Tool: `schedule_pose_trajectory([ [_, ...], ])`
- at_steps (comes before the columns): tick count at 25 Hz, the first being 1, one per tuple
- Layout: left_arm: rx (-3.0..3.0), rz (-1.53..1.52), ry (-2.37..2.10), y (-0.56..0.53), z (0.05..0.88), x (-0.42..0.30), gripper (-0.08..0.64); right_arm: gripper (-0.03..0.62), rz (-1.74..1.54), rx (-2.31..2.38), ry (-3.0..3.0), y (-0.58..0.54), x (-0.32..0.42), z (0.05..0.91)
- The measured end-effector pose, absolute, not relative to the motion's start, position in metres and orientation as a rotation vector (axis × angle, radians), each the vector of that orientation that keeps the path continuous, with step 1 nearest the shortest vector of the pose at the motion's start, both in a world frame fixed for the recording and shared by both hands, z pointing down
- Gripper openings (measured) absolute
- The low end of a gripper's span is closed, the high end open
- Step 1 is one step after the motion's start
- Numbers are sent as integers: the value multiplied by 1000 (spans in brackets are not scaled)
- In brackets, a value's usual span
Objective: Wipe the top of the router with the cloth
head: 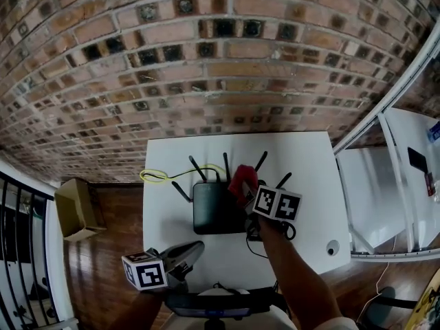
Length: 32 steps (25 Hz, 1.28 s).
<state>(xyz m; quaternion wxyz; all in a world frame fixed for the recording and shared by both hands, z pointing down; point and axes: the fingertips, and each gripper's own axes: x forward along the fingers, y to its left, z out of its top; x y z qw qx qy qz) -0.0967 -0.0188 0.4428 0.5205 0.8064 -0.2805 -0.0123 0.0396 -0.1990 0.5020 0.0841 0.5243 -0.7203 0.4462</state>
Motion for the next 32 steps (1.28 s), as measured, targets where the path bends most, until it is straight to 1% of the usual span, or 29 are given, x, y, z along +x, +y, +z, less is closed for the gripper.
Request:
schedule_pose_trajectory([
  [4, 1944, -21, -648, -19, 443, -88, 23, 143, 1261, 1584, -2254, -189, 45, 461],
  [8, 1955, 3, -601, -17, 441, -76, 23, 143, 1226, 1671, -2303, -184, 67, 427],
  [14, 1965, 21, -551, -14, 436, -65, 23, 141, 1167, 1847, -2307, -193, 95, 393],
  [20, 1974, 34, -542, -14, 437, -70, 23, 141, 1150, 1991, -2234, -204, 113, 384],
  [32, 1983, -26, -551, -23, 433, -83, 23, 140, 1252, 1918, -2166, -213, 93, 414],
])
